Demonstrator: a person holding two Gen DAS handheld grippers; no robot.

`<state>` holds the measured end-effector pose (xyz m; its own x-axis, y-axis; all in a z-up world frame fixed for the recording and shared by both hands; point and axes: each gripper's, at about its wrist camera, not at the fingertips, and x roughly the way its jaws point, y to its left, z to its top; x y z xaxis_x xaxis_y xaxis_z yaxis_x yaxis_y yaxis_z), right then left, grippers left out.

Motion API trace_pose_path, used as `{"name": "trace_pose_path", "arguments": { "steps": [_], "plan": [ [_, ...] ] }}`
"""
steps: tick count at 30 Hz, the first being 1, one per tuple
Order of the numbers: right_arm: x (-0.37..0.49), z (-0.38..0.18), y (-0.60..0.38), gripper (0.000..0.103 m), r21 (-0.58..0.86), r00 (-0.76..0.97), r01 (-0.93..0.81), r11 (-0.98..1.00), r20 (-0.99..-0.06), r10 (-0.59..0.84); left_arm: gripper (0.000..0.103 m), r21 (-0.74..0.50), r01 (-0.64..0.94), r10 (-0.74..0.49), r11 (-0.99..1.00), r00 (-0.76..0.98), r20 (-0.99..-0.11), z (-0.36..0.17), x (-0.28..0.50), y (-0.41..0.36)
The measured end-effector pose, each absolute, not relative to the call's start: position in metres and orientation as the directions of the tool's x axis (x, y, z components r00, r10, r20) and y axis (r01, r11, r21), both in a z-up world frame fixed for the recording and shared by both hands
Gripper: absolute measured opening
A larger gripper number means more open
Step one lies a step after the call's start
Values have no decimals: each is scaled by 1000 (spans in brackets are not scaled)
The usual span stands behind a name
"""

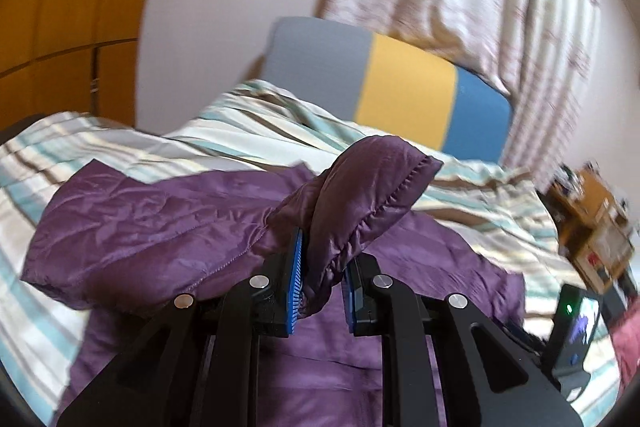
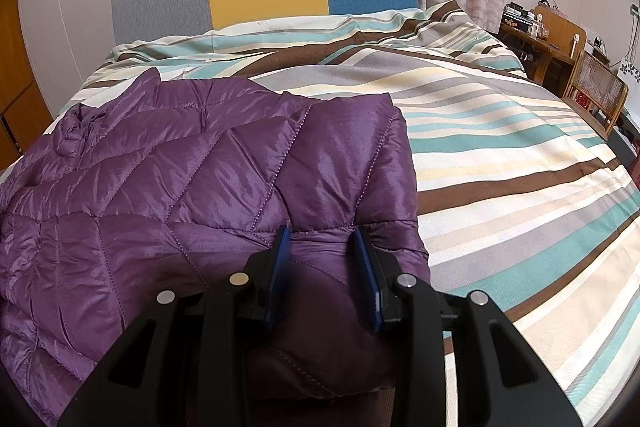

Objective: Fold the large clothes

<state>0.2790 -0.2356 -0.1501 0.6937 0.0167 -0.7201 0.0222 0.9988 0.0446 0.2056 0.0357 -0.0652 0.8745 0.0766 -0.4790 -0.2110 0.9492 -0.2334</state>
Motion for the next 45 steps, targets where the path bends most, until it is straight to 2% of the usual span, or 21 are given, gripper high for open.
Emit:
{"name": "trace_pose_path", "arguments": {
  "steps": [7, 18, 21, 26, 28, 30, 31, 35, 36, 38, 39, 43, 45],
  "plan": [
    [280, -151, -236, 33, 49, 694, 22, 999, -720, 20, 17, -194, -115, -2, 974, 856, -517, -78, 230, -13],
    [283, -151, -231, 33, 62, 693, 22, 998, -720, 29, 17, -198, -26, -95, 980, 811, -578, -99, 262, -56],
    [283, -152, -229, 33, 66, 694, 23, 998, -720, 32, 17, -228, -5, -138, 974, 781, -609, -112, 268, -63],
    [282, -152, -231, 33, 74, 695, 23, 997, -718, 37, 19, -211, 16, -157, 977, 724, -672, -139, 275, -72],
    [280, -152, -233, 33, 74, 695, 23, 997, -718, 37, 27, -222, 20, -168, 975, 719, -674, -144, 275, -72],
    [280, -152, -233, 33, 73, 695, 23, 997, -718, 36, 49, -228, 46, -192, 973, 711, -677, -147, 275, -75],
    [280, -152, -236, 33, 72, 695, 23, 997, -718, 36, 56, -227, 62, -203, 972, 710, -675, -147, 274, -77],
    [280, -152, -236, 33, 88, 695, 23, 996, -717, 47, 65, -239, 64, -213, 969, 709, -673, -145, 269, -76],
    [281, -152, -234, 34, 85, 695, 23, 996, -717, 45, 73, -253, 66, -224, 965, 705, -673, -143, 267, -74],
    [280, -151, -234, 34, 84, 696, 23, 996, -717, 44, 83, -294, 72, -255, 953, 714, -652, -135, 253, -68],
    [280, -151, -235, 34, 85, 696, 23, 996, -717, 45, 87, -304, 74, -260, 950, 725, -638, -130, 246, -66],
    [280, -151, -235, 35, 87, 700, 23, 996, -713, 46, 89, -315, 32, -228, 949, 759, -610, -115, 214, -43],
    [277, -148, -237, 47, 107, 716, 17, 994, -696, 62, 89, -314, -34, -176, 949, 769, -614, -112, 200, -21]
  ]
}}
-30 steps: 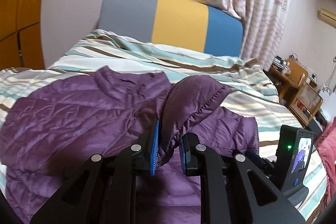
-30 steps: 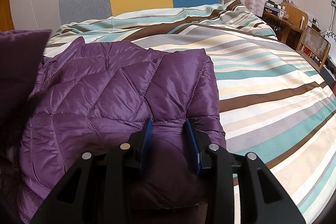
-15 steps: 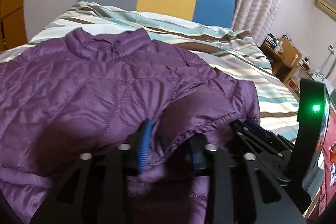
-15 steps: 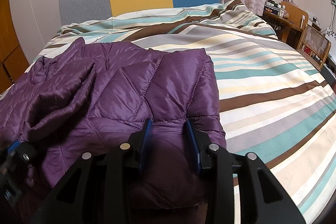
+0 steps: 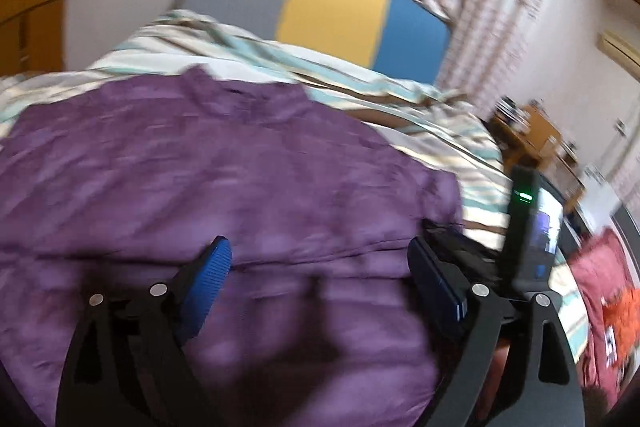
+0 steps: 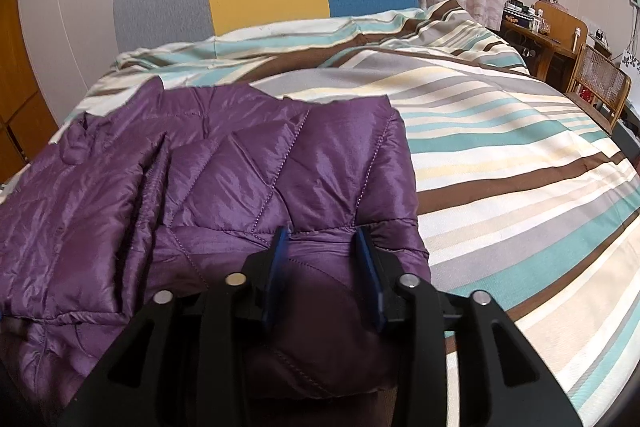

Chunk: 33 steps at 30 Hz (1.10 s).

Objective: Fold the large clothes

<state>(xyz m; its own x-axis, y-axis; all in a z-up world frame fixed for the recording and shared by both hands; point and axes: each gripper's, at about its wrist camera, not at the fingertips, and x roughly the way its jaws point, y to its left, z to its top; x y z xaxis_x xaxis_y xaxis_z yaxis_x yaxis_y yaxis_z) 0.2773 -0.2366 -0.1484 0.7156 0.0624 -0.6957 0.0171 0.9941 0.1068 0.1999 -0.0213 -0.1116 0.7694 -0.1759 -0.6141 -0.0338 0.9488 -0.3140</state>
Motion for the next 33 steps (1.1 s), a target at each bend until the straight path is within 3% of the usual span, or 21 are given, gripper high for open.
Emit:
{"name": "trace_pose_path", "arguments": {
  "steps": [2, 5, 10, 13, 16, 19, 21, 26, 29, 33],
  "plan": [
    [265, -140, -243, 60, 138, 762, 13, 990, -643, 79, 89, -315, -111, -113, 942, 781, -614, -109, 187, 7],
    [246, -124, -245, 60, 157, 824, -1, 988, -559, 90, 89, -293, -264, 30, 919, 787, -616, -108, 170, 58],
    [245, -84, -198, 60, 108, 826, -175, 979, -525, 205, 86, -304, -447, 159, 841, 742, -651, -116, 165, 130],
    [259, -75, -146, 57, 48, 770, -319, 946, -569, 289, 86, -261, -458, 171, 850, 707, -687, -128, 175, 142],
    [278, -88, -107, 52, -23, 722, -378, 926, -633, 279, 86, -226, -459, 181, 859, 685, -706, -134, 182, 141],
    [295, -114, -103, 49, -62, 694, -309, 949, -697, 180, 86, -217, -453, 181, 865, 684, -706, -137, 184, 139],
    [298, -134, -120, 50, -7, 668, -255, 967, -724, 171, 87, -231, -431, 157, 873, 694, -702, -139, 185, 139],
    [296, -144, -137, 51, 41, 673, -225, 974, -716, 185, 87, -218, -407, 154, 887, 706, -691, -136, 181, 129],
    [294, -145, -130, 53, 7, 683, -226, 974, -712, 164, 71, -217, -389, 146, 895, 717, -682, -124, 183, 127],
    [291, -145, -131, 53, 4, 687, -225, 974, -708, 162, 59, -179, -397, 177, 900, 709, -683, -111, 204, 132]
  ]
}}
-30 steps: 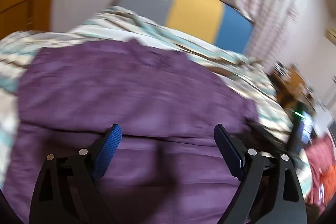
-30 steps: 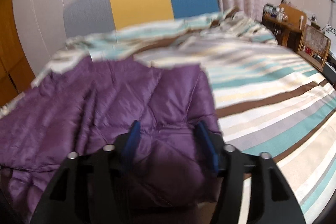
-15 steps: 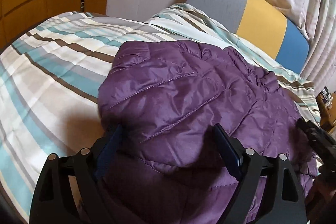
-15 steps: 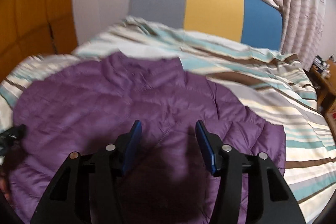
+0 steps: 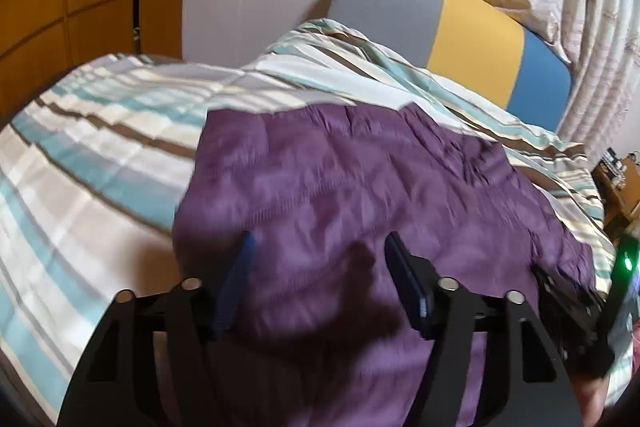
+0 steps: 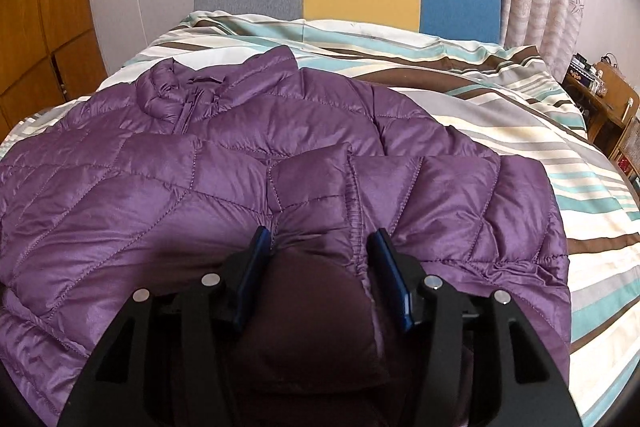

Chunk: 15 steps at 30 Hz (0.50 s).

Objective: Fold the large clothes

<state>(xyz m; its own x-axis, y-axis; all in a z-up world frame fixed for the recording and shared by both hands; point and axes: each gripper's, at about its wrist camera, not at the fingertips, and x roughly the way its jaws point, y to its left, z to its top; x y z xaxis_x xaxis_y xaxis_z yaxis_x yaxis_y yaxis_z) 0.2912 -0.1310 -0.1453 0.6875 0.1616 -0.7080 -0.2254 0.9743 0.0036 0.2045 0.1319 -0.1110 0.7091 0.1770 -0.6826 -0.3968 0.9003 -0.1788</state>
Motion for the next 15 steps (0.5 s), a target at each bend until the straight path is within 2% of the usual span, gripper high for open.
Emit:
{"name": "trace_pose_path", "arguments": {
  "steps": [2, 4, 7, 12, 15],
  "plan": [
    [292, -146, -131, 53, 8, 687, -225, 974, -708, 165, 59, -150, -417, 198, 896, 681, -705, -112, 226, 143],
    [291, -145, -132, 54, 7, 687, -226, 974, -708, 165, 52, -96, -438, 229, 894, 629, -743, -122, 247, 155],
    [291, -146, -132, 56, 5, 685, -231, 973, -709, 167, 52, -49, -422, 223, 905, 570, -791, -147, 272, 170],
    [291, -149, -127, 59, -12, 685, -240, 971, -710, 161, 52, -12, -395, 250, 918, 605, -756, -163, 274, 170],
    [292, -150, -125, 59, -21, 685, -240, 971, -712, 154, 52, -38, -389, 230, 920, 618, -752, -162, 271, 173]
  ]
}}
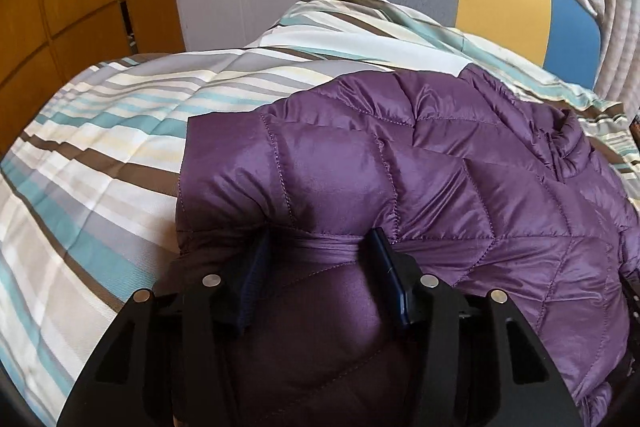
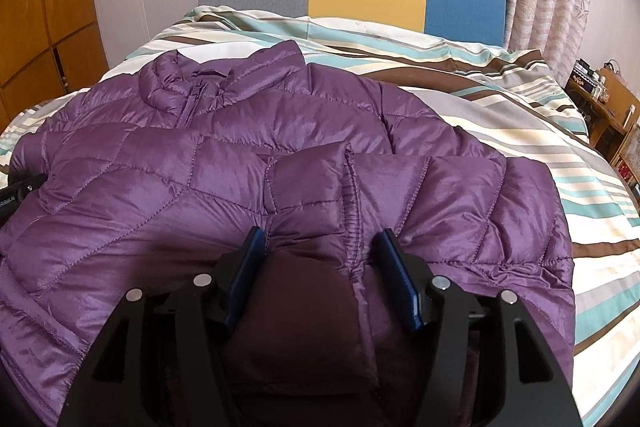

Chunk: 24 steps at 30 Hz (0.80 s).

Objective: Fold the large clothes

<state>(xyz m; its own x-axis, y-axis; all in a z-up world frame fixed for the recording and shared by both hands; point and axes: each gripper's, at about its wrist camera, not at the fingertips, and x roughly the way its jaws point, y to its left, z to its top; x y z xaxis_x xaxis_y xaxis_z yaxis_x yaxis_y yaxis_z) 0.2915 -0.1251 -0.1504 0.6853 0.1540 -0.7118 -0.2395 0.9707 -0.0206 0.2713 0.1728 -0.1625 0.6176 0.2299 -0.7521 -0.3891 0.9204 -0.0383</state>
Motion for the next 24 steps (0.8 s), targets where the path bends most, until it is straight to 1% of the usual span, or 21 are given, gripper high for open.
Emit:
{"name": "trace_pose_path", "arguments": {
  "steps": [2, 4, 6, 7, 9, 12, 15, 18, 19, 21, 22, 24],
  "plan": [
    [292, -151, -124, 59, -22, 686, -239, 971, -711, 153, 54, -47, -385, 222, 922, 623, -750, -160, 270, 173],
    [292, -151, -124, 59, -22, 686, -239, 971, -712, 153, 63, -17, -371, 230, 928, 610, -758, -153, 265, 165],
    [292, -151, -124, 59, -23, 686, -239, 971, -711, 152, 83, 8, -368, 247, 930, 606, -756, -143, 257, 156],
    [291, -151, -124, 59, -24, 686, -240, 971, -711, 152, 86, 3, -371, 252, 929, 626, -738, -135, 248, 150],
    [291, -150, -124, 59, -24, 687, -239, 971, -710, 152, 87, -40, -367, 235, 929, 672, -702, -120, 229, 137],
    [291, -151, -124, 59, -20, 687, -240, 971, -710, 155, 89, -78, -340, 199, 937, 705, -681, -111, 221, 117],
    [291, -150, -125, 60, -16, 687, -239, 971, -710, 157, 89, -48, -296, 180, 954, 693, -698, -114, 234, 97],
    [290, -149, -126, 60, -14, 686, -239, 971, -710, 159, 89, 25, -311, 232, 950, 651, -723, -126, 256, 93],
    [291, -148, -126, 61, -13, 686, -239, 971, -710, 159, 89, 38, -323, 241, 946, 618, -749, -137, 266, 97],
    [291, -149, -127, 61, -10, 686, -239, 971, -709, 161, 95, 6, -328, 212, 945, 598, -773, -152, 273, 107],
    [291, -149, -127, 61, -9, 686, -239, 971, -709, 162, 95, -33, -331, 184, 943, 601, -777, -159, 275, 112],
    [291, -149, -127, 61, -9, 686, -239, 971, -709, 162, 97, -46, -333, 175, 942, 602, -779, -162, 277, 114]
  ]
}}
